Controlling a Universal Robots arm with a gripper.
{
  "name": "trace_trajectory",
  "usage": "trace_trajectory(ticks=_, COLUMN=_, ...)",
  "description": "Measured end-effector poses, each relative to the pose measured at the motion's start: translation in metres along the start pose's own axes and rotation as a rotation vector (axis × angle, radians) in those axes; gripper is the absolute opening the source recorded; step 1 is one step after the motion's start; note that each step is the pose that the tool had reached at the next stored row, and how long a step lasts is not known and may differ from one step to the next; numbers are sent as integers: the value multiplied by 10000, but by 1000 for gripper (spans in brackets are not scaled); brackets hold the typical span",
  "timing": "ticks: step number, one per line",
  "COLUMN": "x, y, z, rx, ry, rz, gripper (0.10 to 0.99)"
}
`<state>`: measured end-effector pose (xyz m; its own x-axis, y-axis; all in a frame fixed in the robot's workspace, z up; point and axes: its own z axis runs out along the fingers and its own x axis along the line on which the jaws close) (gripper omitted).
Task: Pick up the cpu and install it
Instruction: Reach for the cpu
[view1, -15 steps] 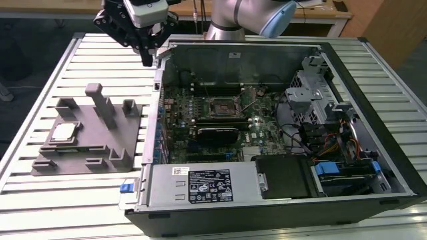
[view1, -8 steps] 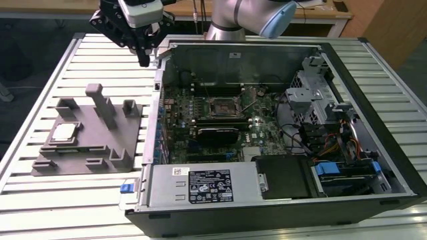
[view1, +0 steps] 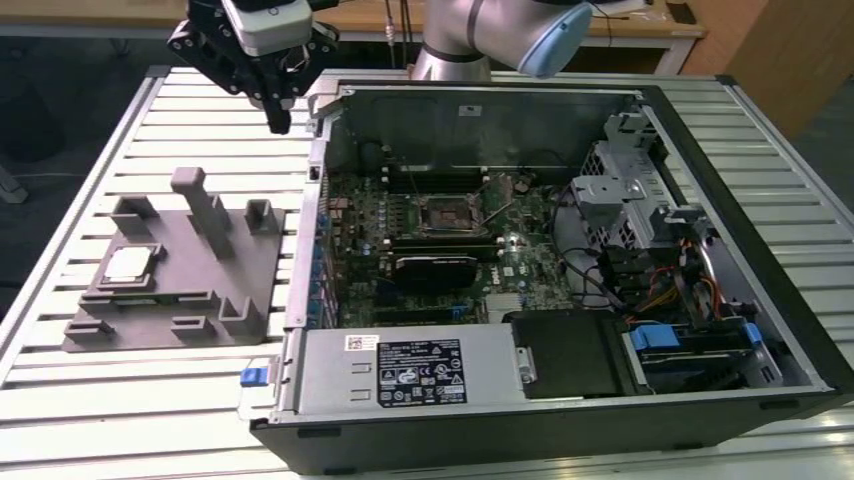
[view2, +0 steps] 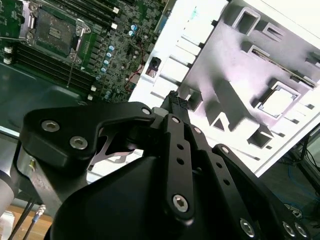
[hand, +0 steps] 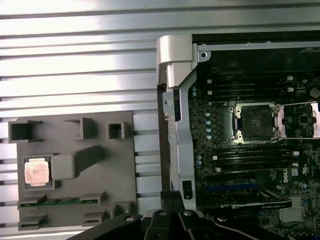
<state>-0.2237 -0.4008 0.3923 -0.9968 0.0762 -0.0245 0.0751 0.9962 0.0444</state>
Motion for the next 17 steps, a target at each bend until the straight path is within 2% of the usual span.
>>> trace_trajectory(ticks=17, x=226, y=-28, z=11, rx=0, ry=0, rz=1, gripper=106)
